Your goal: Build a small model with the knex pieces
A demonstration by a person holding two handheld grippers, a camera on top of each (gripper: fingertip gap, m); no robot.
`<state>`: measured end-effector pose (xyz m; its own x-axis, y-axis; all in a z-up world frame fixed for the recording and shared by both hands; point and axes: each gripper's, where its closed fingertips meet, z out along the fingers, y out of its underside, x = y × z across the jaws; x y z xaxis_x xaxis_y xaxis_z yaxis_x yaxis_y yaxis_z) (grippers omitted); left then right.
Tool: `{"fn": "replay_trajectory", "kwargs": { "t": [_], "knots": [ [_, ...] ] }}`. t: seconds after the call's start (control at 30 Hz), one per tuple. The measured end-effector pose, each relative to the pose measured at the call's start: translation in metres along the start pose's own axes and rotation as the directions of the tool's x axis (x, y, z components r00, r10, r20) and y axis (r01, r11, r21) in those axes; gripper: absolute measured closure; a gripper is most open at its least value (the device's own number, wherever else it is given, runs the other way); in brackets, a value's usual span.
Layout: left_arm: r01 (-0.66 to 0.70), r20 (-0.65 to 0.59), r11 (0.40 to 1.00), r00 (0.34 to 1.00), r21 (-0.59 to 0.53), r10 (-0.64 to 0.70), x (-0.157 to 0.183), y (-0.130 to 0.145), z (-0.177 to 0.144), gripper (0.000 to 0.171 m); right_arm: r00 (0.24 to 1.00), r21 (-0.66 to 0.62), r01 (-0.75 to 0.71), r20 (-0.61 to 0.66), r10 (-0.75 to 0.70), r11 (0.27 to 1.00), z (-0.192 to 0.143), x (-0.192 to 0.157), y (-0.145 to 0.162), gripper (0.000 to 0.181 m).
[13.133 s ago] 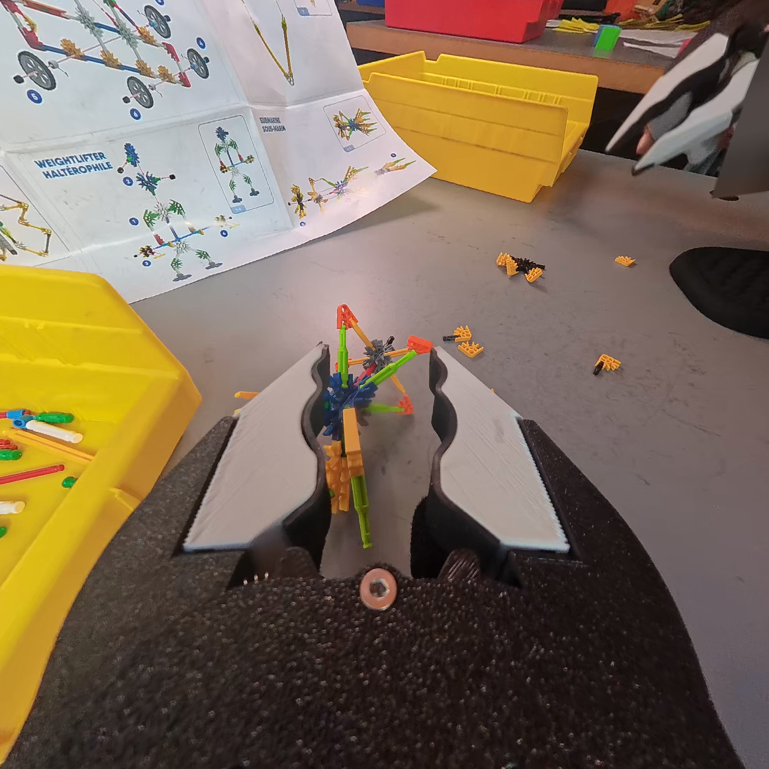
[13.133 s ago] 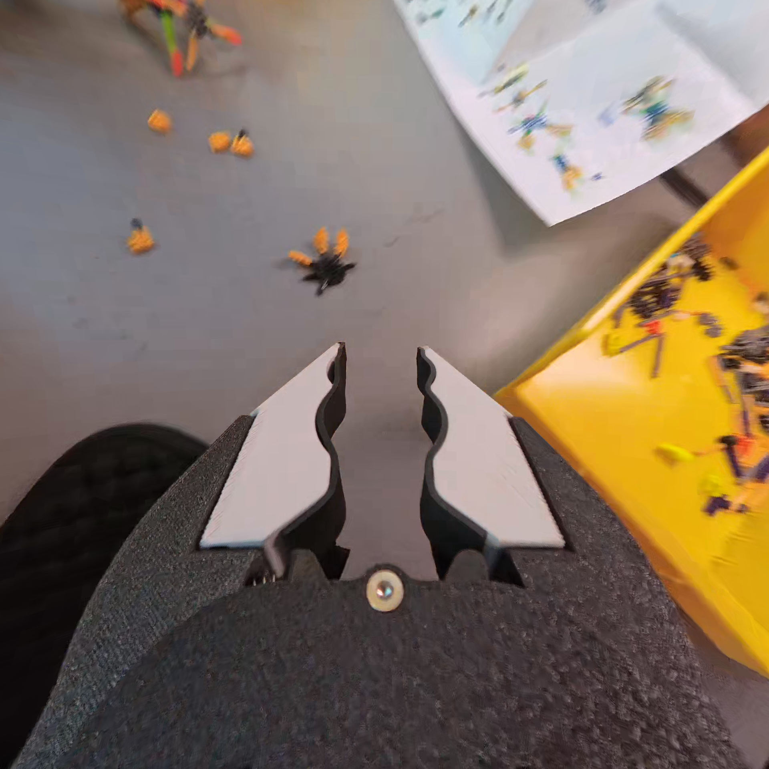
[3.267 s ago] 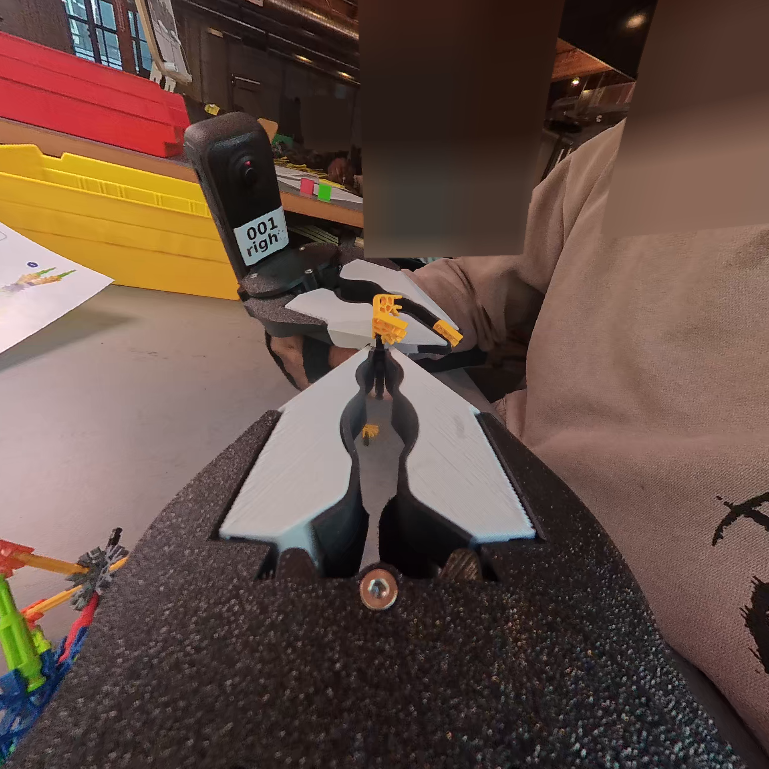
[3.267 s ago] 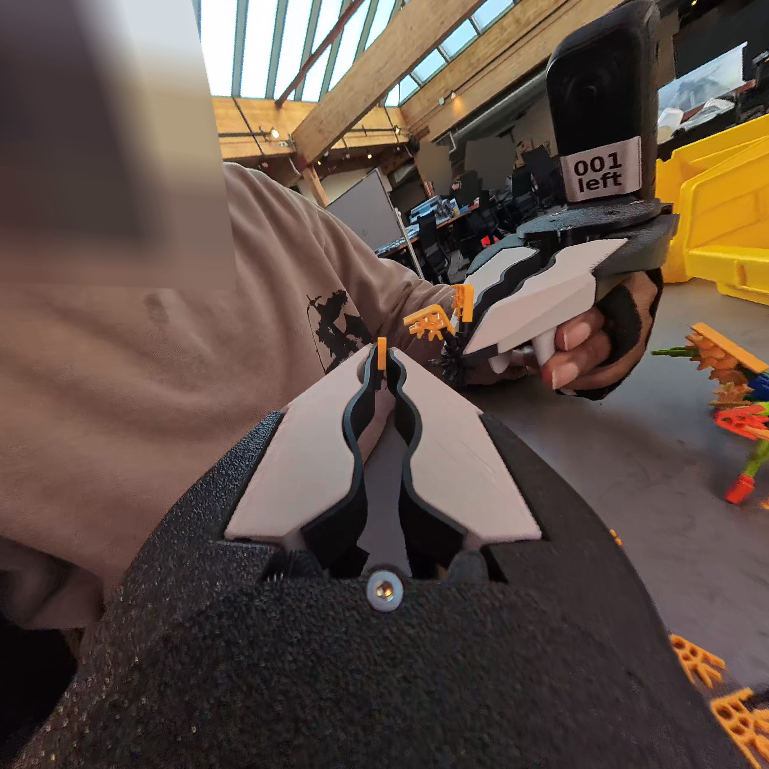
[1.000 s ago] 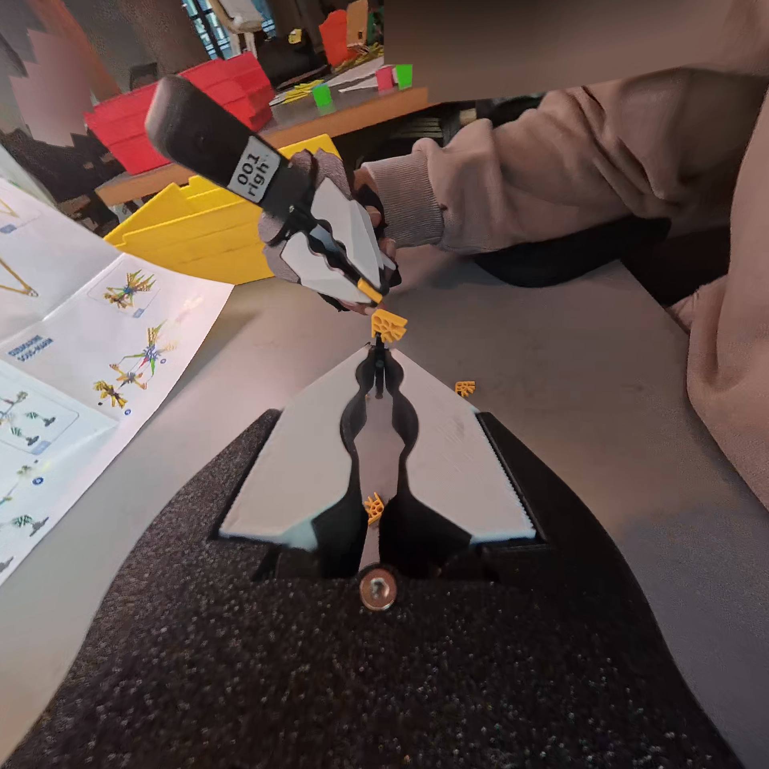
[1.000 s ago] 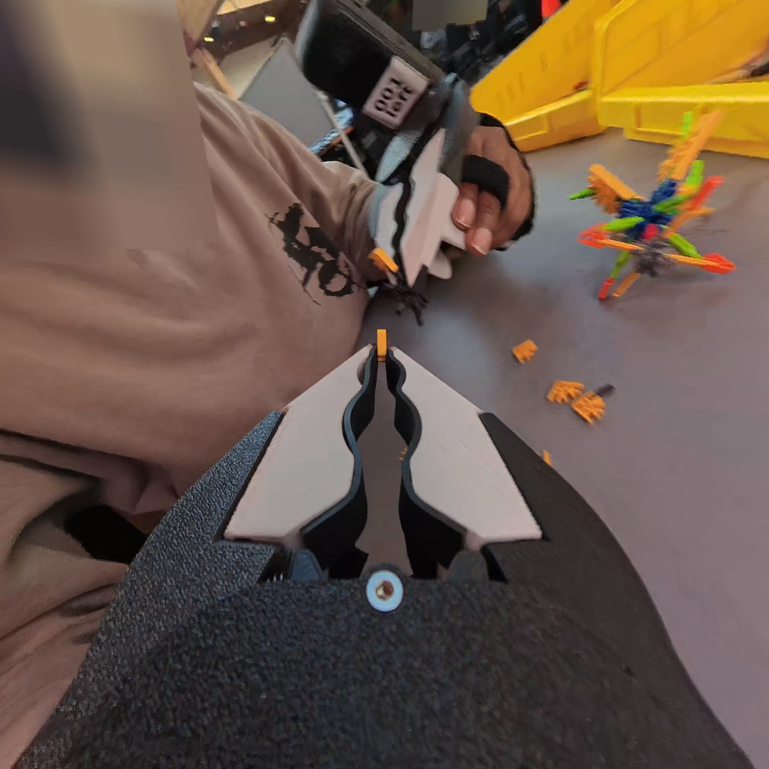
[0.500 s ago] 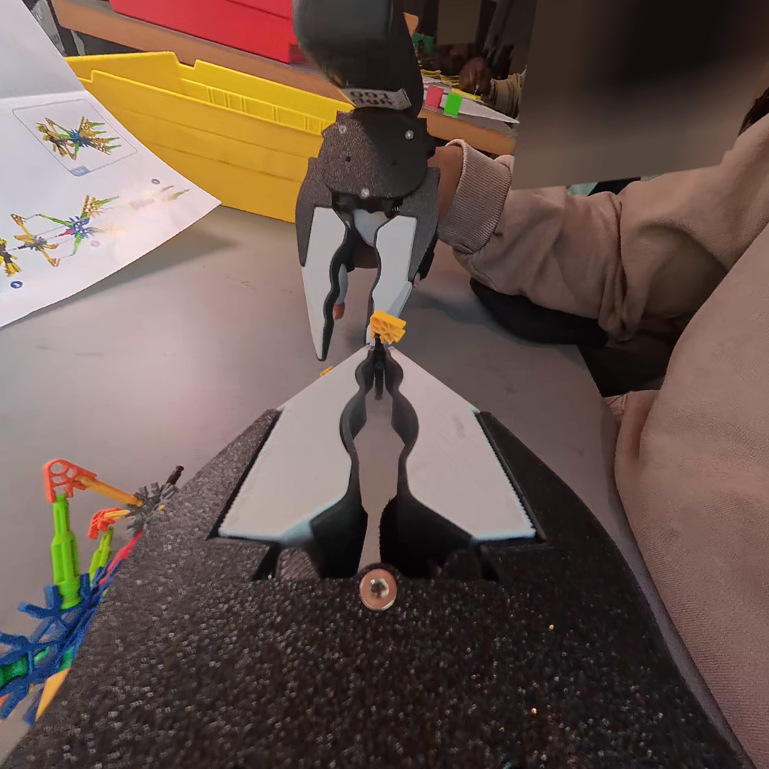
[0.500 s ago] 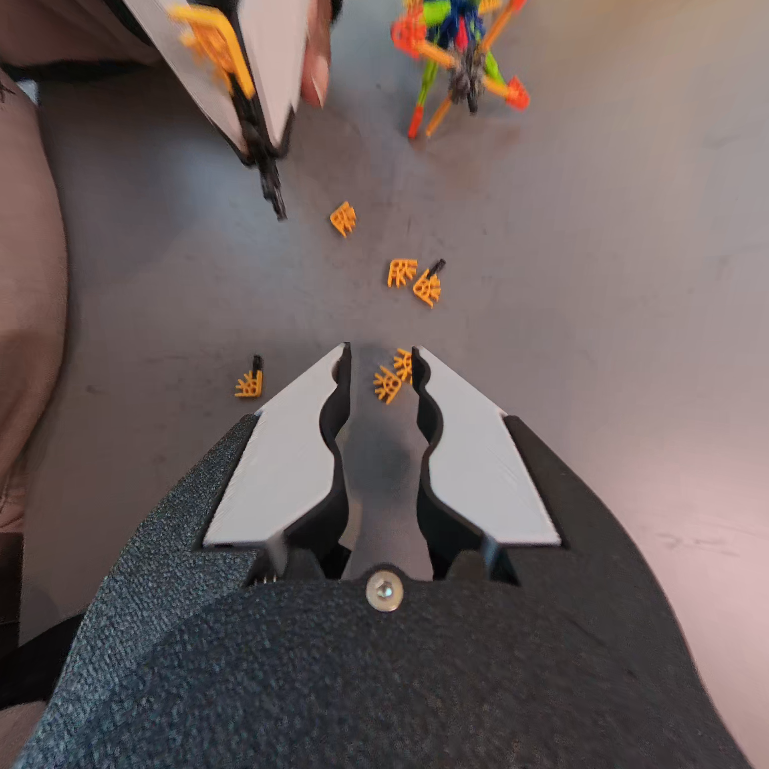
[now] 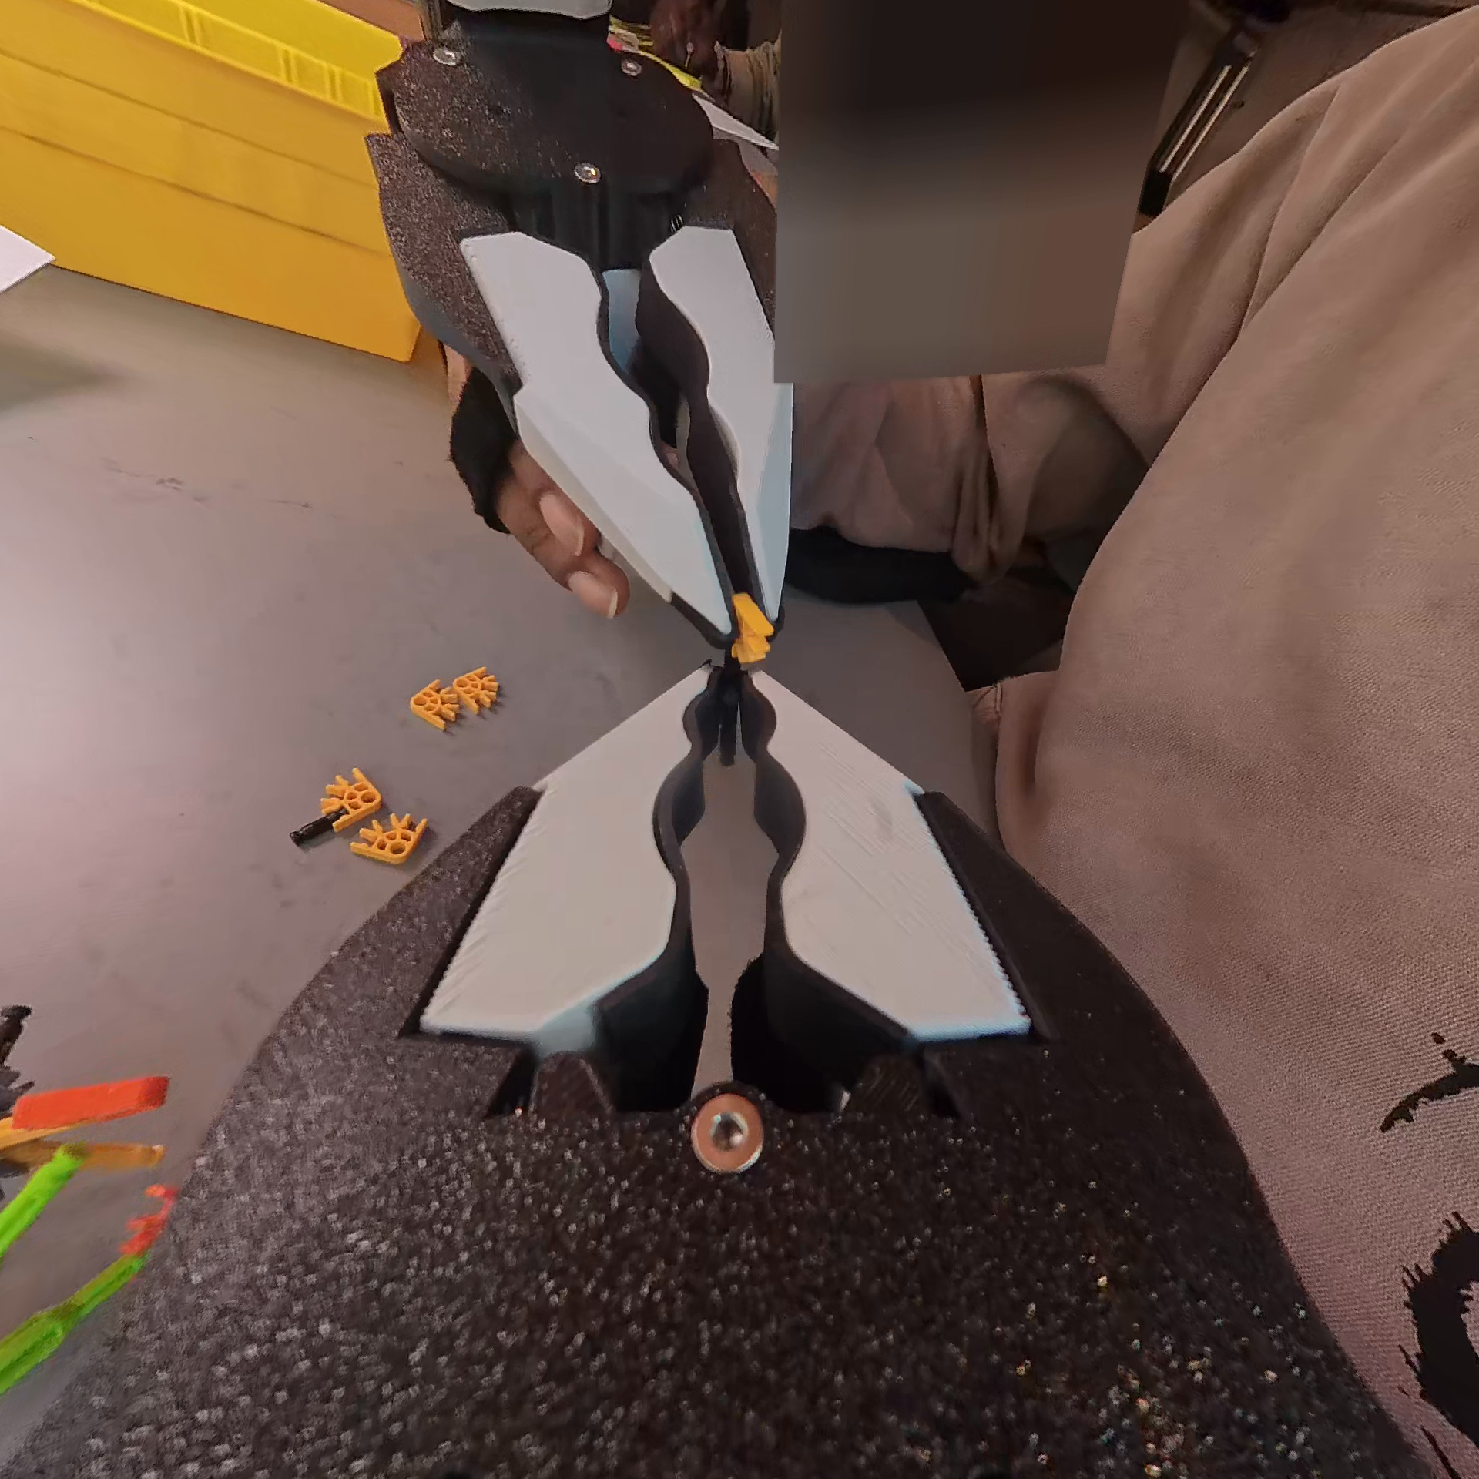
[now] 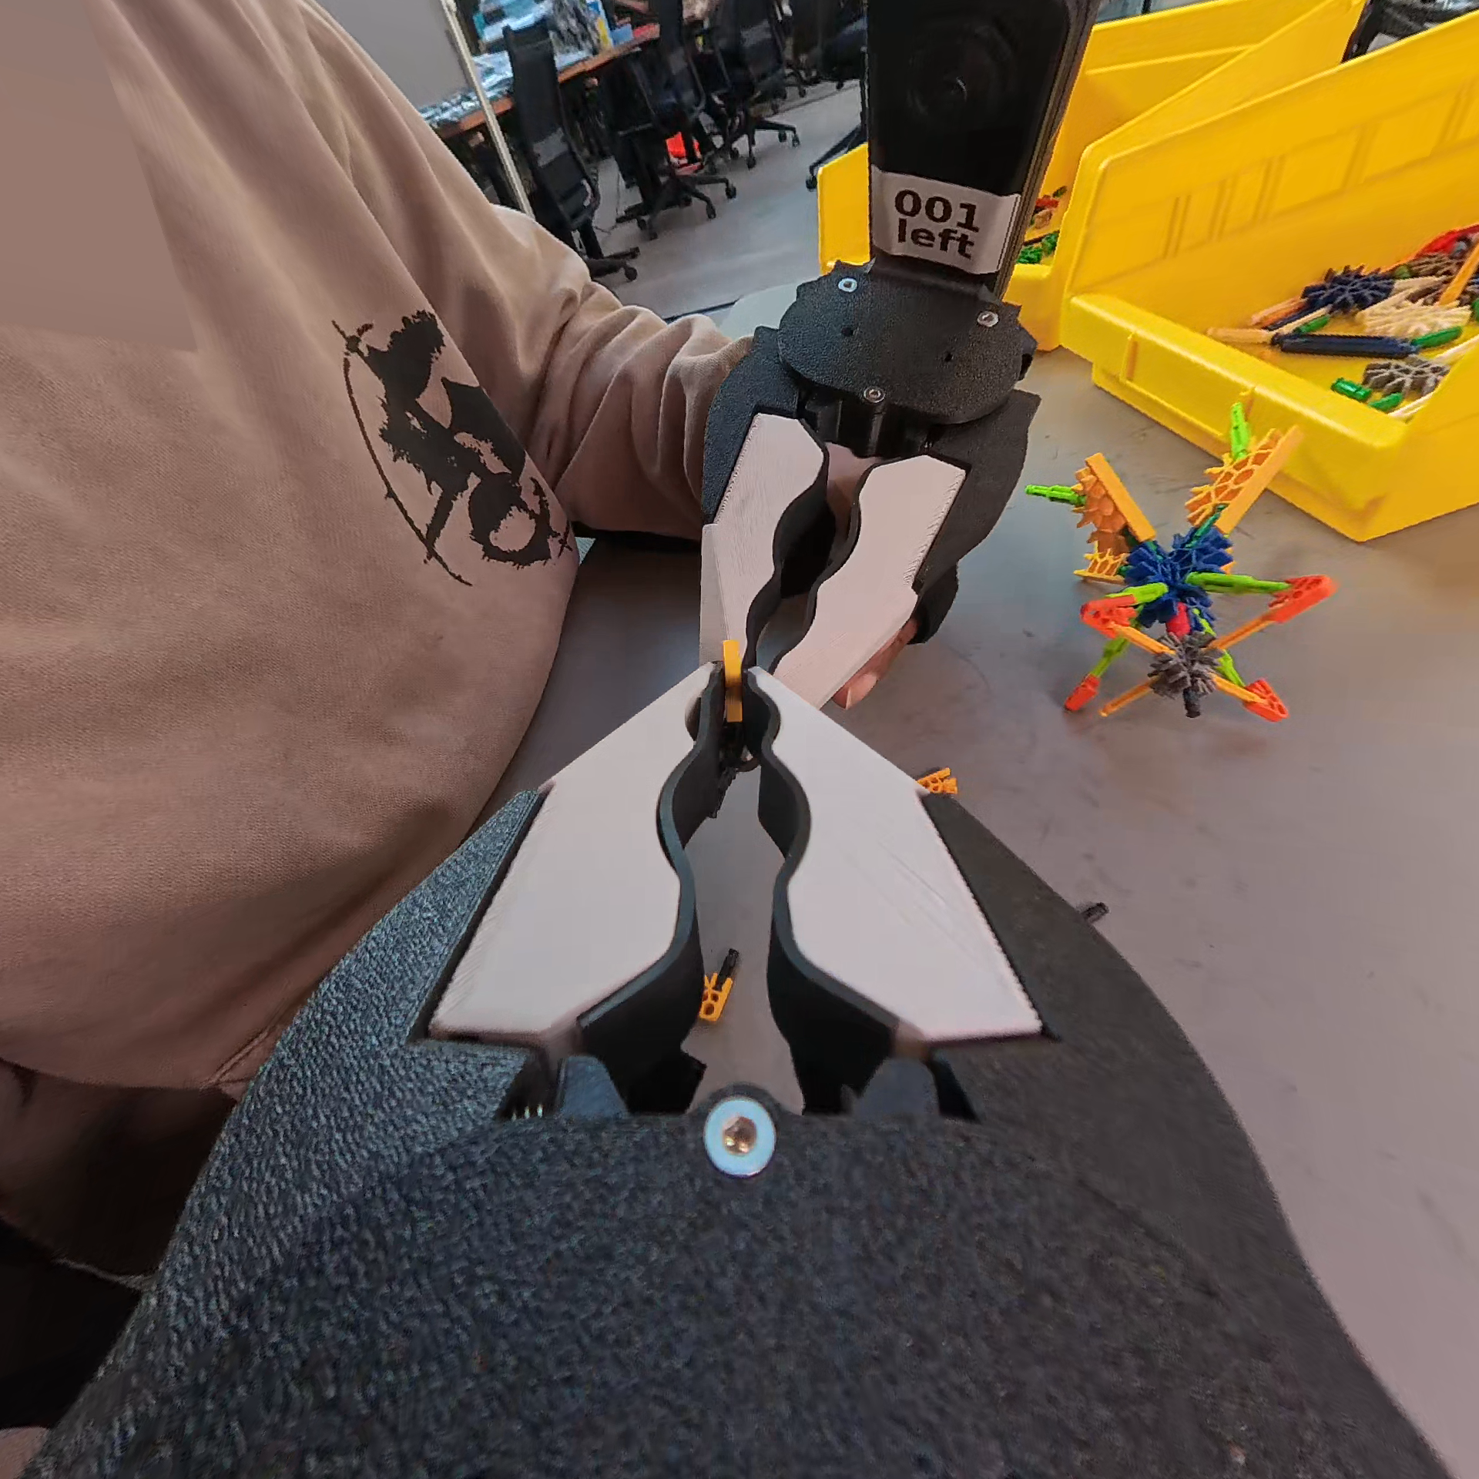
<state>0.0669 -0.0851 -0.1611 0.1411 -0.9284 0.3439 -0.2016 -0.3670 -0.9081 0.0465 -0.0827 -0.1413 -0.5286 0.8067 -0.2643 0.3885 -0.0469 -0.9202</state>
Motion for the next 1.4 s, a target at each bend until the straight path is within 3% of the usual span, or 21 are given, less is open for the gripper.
{"fn": "replay_trajectory", "kwargs": {
  "t": [0.2, 0.33, 0.5, 0.67, 0.73, 0.83, 0.9, 0.97, 1.03, 1.17, 1.3, 1.4],
  "knots": [
    [0.033, -0.008, 0.991, 0.999, 0.129, -0.032, -0.003, -0.021, -0.015, 0.168, 0.998, 0.141, -0.058, 0.035, 0.053, 0.988, -0.016, 0.003, -0.017, 0.180],
    [-0.037, 0.005, 0.986, 0.999, 0.166, 0.036, 0.002, -0.030, -0.019, 0.169, 0.991, 0.232, -0.101, 0.108, 0.077, 0.967, -0.019, 0.000, -0.026, 0.179],
    [-0.216, 0.071, 0.972, 0.975, 0.096, 0.210, 0.007, -0.024, -0.016, 0.169, 0.941, 0.257, -0.246, 0.293, 0.168, 0.935, -0.015, -0.010, -0.025, 0.179],
    [-0.433, 0.210, 0.897, 0.872, -0.089, 0.442, -0.003, -0.009, -0.006, 0.169, 0.869, 0.133, -0.361, 0.407, 0.281, 0.923, -0.009, -0.020, -0.008, 0.180],
    [-0.463, 0.205, 0.873, 0.850, -0.153, 0.486, -0.005, 0.001, -0.002, 0.169, 0.864, 0.056, -0.350, 0.406, 0.299, 0.935, 0.004, -0.026, 0.002, 0.180],
    [-0.403, 0.268, 0.905, 0.865, -0.136, 0.425, -0.016, -0.005, -0.009, 0.169, 0.895, 0.101, -0.306, 0.371, 0.249, 0.947, -0.007, -0.024, -0.007, 0.180],
    [-0.343, 0.337, 0.932, 0.868, -0.119, 0.363, -0.032, -0.008, -0.021, 0.168, 0.939, 0.088, -0.278, 0.234, 0.251, 0.957, -0.020, -0.005, -0.002, 0.180],
    [-0.260, 0.368, 0.961, 0.888, -0.093, 0.276, -0.044, -0.006, -0.027, 0.168, 0.969, -0.082, -0.246, -0.035, 0.244, 0.966, -0.029, 0.026, 0.034, 0.180],
    [-0.142, 0.379, 0.988, 0.913, -0.052, 0.151, -0.054, -0.004, -0.029, 0.168, 0.953, -0.249, -0.272, -0.205, 0.224, 0.929, -0.037, 0.045, 0.071, 0.180],
    [0.094, 0.294, 0.990, 0.948, 0.108, -0.122, -0.055, -0.011, -0.030, 0.168, 0.950, -0.434, -0.244, -0.286, 0.125, 0.867, -0.033, 0.049, 0.099, 0.179],
    [0.226, 0.171, 0.946, 0.948, 0.234, -0.269, -0.051, -0.022, -0.036, 0.168, 0.951, -0.401, -0.161, -0.306, 0.034, 0.902, -0.031, 0.053, 0.084, 0.154],
    [0.322, 0.028, 0.902, 0.939, 0.288, -0.344, -0.042, -0.030, -0.036, 0.168, 0.964, -0.138, -0.046, -0.264, 0.008, 0.989, -0.025, 0.049, 0.030, 0.154]
  ]
}}
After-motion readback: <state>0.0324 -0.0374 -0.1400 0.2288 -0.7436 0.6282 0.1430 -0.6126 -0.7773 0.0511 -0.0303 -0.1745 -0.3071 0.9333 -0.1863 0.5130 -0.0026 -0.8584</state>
